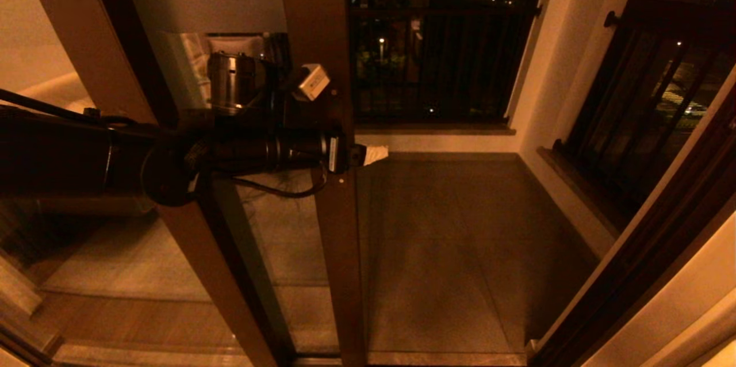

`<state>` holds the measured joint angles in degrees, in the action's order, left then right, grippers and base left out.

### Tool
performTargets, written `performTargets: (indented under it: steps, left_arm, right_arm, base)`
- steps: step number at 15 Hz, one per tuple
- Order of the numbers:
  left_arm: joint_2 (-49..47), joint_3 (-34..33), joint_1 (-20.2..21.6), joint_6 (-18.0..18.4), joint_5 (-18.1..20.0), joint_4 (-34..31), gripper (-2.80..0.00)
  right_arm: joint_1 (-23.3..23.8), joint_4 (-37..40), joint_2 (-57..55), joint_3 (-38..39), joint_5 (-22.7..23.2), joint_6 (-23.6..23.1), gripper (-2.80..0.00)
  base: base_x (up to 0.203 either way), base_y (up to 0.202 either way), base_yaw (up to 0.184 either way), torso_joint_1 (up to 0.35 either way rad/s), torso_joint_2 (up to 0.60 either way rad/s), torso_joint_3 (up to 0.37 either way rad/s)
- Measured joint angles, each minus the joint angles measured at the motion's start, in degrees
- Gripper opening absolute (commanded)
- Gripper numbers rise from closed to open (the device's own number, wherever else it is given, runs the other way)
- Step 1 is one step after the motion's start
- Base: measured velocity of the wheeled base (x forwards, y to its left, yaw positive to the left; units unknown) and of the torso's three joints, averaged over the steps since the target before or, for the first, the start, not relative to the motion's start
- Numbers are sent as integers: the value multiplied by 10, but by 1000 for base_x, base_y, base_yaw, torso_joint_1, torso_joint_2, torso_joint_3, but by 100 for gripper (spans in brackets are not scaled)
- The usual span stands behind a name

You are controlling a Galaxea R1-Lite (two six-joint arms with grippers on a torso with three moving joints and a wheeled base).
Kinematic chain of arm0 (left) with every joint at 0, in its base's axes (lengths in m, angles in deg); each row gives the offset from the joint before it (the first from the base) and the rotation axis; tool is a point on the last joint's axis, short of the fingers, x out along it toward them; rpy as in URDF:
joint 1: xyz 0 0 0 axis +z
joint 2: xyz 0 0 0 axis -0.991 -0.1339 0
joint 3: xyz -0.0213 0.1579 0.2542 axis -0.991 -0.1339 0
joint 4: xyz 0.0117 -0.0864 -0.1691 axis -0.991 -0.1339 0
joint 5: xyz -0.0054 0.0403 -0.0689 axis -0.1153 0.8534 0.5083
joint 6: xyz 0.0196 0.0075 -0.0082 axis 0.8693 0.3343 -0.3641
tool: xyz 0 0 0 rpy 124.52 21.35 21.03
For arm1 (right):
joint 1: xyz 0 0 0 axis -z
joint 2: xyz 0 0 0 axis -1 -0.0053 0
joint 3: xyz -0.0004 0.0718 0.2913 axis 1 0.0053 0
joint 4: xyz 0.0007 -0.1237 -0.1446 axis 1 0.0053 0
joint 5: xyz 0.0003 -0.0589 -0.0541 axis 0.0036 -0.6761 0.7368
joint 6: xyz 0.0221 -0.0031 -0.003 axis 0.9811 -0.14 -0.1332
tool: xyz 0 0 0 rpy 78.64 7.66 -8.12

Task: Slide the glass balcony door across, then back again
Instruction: Close the slid door

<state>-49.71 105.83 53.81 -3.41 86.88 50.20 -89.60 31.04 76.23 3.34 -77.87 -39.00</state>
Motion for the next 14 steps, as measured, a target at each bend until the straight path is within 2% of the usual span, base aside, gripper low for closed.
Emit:
performTargets:
  steps: [14]
  left_arm:
    - [-29, 47, -54, -1, -5, 1, 0]
  right_arm:
    - [0, 0, 0, 0, 0, 0, -280]
  base:
    - [0, 0, 0, 0, 0, 0]
